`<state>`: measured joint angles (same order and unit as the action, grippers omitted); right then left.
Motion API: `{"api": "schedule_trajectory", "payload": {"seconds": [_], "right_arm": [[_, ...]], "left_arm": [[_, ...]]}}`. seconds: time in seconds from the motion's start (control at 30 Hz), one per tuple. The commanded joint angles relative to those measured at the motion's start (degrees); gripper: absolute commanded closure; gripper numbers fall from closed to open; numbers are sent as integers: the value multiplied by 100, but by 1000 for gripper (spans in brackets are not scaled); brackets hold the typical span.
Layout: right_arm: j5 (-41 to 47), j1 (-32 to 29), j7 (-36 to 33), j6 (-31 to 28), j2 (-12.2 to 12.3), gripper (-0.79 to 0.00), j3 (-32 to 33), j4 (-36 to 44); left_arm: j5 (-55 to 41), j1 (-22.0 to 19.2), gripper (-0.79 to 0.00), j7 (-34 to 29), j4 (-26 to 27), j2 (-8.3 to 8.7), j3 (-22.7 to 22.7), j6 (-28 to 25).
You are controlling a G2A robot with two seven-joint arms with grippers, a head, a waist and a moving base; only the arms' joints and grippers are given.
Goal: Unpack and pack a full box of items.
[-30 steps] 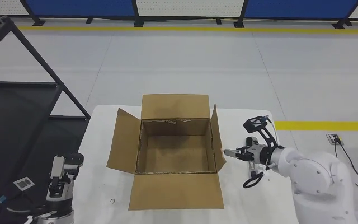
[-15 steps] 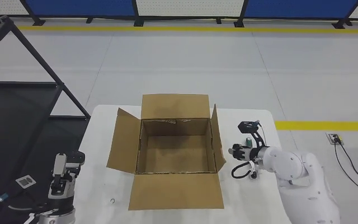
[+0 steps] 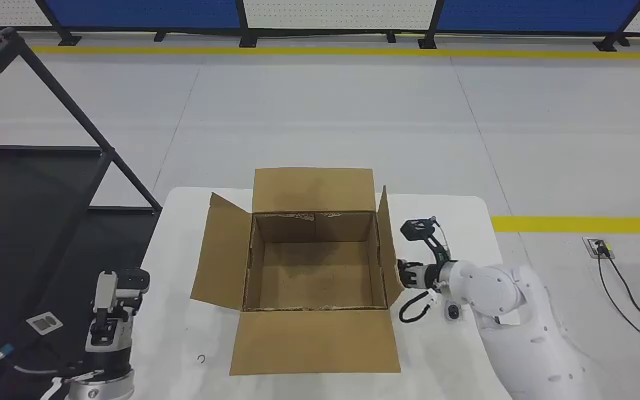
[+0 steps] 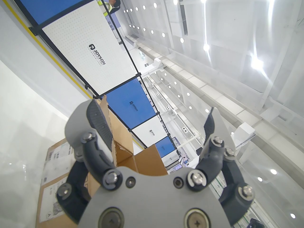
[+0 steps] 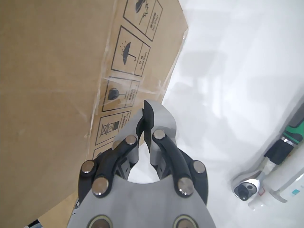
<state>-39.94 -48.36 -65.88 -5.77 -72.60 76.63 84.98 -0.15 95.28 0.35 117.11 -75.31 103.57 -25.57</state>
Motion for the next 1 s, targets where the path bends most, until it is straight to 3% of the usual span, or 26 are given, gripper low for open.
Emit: {"api": "schedule_trajectory", "payload": {"seconds": [0.0, 0.47, 0.63, 0.83, 0.9, 0.93, 0.97], "right_arm": [[-3, 30, 32, 5, 2, 0, -74, -8], [382, 99, -44, -301, 72, 0, -195, 33], [105, 55, 93, 34, 124, 0, -85, 284], [-431, -333, -103, 618, 285, 0, 593, 1138], [-721, -483, -188, 940, 336, -157, 836, 1372], [-795, -560, -244, 1037, 354, -277, 908, 1480], [-892, -629, -302, 1119, 374, -314, 986, 1559]], "left_arm": [[-9, -3, -785, -4, -18, -1, 18, -6], [-27, -26, -785, -24, -54, -13, 54, 0], [-34, -43, -785, -39, -68, -16, 65, 5], [-72, -49, -785, -56, -99, -18, 103, -1], [-92, -49, -785, -69, -108, -20, 104, -2], [-93, -52, -785, -80, -112, -20, 102, 1], [-98, -60, -785, -91, -116, -21, 93, -1]]}}
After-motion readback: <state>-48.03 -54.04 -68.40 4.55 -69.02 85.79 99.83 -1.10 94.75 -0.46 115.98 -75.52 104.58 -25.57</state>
